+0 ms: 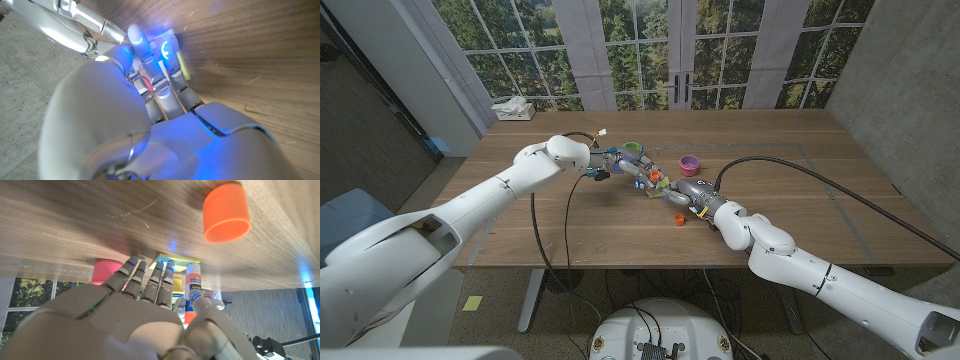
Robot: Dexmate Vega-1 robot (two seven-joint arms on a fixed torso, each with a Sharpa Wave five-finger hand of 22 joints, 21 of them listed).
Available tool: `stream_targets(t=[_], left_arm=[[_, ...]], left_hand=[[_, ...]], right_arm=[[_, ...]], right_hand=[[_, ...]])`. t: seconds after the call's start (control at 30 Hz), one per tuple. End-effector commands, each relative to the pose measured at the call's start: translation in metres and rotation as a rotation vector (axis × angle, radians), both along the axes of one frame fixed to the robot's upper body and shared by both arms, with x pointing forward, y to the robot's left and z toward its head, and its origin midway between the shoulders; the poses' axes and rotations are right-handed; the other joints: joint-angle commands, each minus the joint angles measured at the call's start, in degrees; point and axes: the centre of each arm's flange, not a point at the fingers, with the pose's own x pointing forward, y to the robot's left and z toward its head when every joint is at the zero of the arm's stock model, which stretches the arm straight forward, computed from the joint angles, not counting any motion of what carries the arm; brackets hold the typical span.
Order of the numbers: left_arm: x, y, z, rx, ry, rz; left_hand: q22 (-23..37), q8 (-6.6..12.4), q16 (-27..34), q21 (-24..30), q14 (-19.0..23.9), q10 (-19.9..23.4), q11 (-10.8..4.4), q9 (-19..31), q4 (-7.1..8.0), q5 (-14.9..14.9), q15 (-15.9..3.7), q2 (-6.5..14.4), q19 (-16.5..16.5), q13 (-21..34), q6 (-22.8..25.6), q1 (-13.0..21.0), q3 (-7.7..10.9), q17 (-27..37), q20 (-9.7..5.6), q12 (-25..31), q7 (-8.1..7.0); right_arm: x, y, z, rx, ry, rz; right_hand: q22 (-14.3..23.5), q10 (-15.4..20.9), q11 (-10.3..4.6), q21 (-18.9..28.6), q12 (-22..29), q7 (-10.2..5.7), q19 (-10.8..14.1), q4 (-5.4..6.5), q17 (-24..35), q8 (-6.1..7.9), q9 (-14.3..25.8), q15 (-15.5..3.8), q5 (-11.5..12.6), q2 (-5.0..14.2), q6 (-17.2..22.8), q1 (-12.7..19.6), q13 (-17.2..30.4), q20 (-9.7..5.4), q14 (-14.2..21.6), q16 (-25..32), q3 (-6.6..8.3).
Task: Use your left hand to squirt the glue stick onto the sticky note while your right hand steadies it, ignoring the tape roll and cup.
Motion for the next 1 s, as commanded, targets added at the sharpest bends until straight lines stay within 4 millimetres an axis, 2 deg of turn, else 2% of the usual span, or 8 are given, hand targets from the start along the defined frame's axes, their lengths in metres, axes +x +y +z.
stream_targets(t=[0.03, 0.27, 0.53, 0.73, 1.0], left_arm=[[0.002, 0.003, -0.002, -0.042, -0.046, -0.043], [0.002, 0.005, 0.002, -0.110, -0.046, -0.061], [0.001, 0.009, 0.010, -0.147, -0.067, -0.054], [0.012, 0.013, -0.002, -0.142, -0.015, -0.028], [0.015, 0.009, -0.008, -0.138, 0.015, -0.057]], left_hand=[[0.3, -0.02, -4.0, 0.0, -0.3, 13.7, 3.35, 0.3, 0.12, 0.2, -0.40, 1.2, -0.5, 5.1, 7.6, 1.1, -0.03, 0.1, -8.23, 0.1, 6.83], [0.2, 0.07, -4.1, -0.1, -0.7, 13.7, 2.58, 0.3, 0.20, 0.1, -0.39, 1.3, -1.1, 5.3, 7.8, 0.9, -0.07, 0.1, -8.23, 0.1, 6.24], [0.3, 0.17, -4.0, 0.0, -0.7, 13.7, 2.68, 0.5, 0.19, 0.1, -0.42, 1.3, -1.3, 5.4, 7.8, 0.8, -0.18, 0.4, -8.21, 0.0, 6.33], [0.3, 0.14, -4.1, 0.0, -0.8, 13.8, 2.80, 0.5, 0.16, 0.1, -0.42, 1.3, -1.4, 5.4, 7.8, 0.8, -0.23, 0.3, -8.22, 0.0, 6.29], [0.4, 0.06, -4.3, 0.2, -0.8, 13.9, 3.01, 0.4, 0.16, 0.1, -0.45, 1.4, -1.3, 5.3, 7.6, 0.8, -0.32, 0.0, -8.16, -0.1, 6.67]], right_arm=[[0.002, 0.001, 0.001, 0.001, 0.017, -0.003], [0.003, 0.002, 0.001, -0.002, 0.018, -0.005], [0.004, 0.004, 0.003, -0.004, 0.025, -0.001], [0.004, 0.004, 0.005, -0.001, 0.027, -0.006], [0.005, 0.005, 0.007, 0.003, 0.034, -0.006]], right_hand=[[0.2, 0.3, 0.05, -0.1, 0.0, 0.23, 0.2, 0.45, 0.1, 0.16, 0.3, -7.03, 0.3, 3.01, 0.6, -0.5, 0.2, -1.60, 0.3, -0.1, 0.27], [0.2, 0.2, 0.10, -0.1, -0.1, 0.22, 0.2, 0.55, 0.1, 0.06, 0.3, -7.01, 0.3, 3.03, 0.5, -0.8, 0.2, -1.60, 0.3, -0.2, 0.36], [0.2, 0.1, 0.11, -0.1, -0.2, 0.18, 0.2, 0.54, 0.0, -0.06, 0.3, -6.95, 0.4, 3.03, 0.3, -1.0, 0.2, -1.56, 0.3, -0.2, 0.43], [0.2, -0.1, 0.05, -0.1, -0.3, 0.18, 0.2, 0.49, 0.0, -0.17, 0.3, -6.94, 0.4, 3.00, 0.2, -1.2, 0.2, -1.54, 0.3, -0.3, 0.52], [0.2, -0.1, 0.00, -0.1, -0.4, 0.13, 0.2, 0.49, 0.0, -0.26, 0.3, -6.95, 0.4, 2.98, 0.1, -1.4, 0.2, -1.52, 0.3, -0.3, 0.54]])
